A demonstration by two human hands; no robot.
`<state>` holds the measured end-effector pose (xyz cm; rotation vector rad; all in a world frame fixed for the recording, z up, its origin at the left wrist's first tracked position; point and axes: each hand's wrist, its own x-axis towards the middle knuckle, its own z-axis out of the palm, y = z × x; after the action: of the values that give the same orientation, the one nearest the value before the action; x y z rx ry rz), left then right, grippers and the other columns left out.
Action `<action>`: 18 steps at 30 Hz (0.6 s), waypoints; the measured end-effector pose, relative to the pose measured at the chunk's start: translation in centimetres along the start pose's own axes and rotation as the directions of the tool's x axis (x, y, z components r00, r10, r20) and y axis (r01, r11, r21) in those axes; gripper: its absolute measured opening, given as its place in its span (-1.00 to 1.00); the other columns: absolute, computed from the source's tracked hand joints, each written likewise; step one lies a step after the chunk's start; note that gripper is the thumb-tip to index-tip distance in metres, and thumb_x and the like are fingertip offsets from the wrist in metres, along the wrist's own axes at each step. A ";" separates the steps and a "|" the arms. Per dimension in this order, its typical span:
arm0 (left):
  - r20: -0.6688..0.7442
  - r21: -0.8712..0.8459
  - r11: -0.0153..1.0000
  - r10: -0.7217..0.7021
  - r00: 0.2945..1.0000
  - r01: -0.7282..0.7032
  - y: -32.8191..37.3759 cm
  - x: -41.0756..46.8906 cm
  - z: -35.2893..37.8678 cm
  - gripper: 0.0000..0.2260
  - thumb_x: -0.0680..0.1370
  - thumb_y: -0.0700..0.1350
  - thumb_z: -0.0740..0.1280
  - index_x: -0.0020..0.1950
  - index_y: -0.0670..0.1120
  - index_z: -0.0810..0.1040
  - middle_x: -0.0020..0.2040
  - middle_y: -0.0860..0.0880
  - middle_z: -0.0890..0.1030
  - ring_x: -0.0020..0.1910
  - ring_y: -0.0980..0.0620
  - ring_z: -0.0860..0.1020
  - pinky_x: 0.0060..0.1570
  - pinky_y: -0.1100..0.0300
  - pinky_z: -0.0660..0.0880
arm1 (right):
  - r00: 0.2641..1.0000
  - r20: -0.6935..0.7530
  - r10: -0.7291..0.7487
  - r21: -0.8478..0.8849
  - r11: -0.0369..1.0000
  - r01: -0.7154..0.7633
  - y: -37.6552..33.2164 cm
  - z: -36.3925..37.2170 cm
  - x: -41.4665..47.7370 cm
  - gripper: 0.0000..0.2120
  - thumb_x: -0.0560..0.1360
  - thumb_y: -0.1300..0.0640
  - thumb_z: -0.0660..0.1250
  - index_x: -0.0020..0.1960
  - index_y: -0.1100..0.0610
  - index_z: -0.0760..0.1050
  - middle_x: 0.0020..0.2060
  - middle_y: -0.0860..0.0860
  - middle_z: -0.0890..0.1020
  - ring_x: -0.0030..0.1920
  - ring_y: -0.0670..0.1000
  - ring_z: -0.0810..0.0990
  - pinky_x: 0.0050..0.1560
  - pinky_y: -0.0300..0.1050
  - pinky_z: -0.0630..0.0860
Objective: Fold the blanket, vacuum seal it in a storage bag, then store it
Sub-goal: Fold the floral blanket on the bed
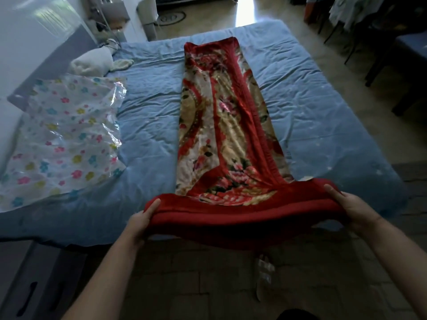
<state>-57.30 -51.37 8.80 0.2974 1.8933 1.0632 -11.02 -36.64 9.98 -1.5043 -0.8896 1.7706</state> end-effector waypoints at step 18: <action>0.122 -0.582 0.799 -0.098 0.988 0.151 24.8 18.6 11.1 -0.77 0.64 -0.10 0.20 -0.10 -0.17 0.55 -0.40 -0.16 0.66 -0.46 -0.08 0.66 -0.54 0.03 0.58 | 0.995 -0.064 0.074 0.493 0.869 -0.033 -19.1 12.4 27.5 -0.87 0.53 0.13 0.27 -0.19 -0.01 0.47 -0.45 -0.05 0.66 -0.43 -0.07 0.65 -0.44 -0.16 0.59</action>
<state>-63.83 -19.54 14.52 -0.1416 1.3889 1.4594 -26.20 -4.41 11.86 -1.2567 -0.3138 1.7866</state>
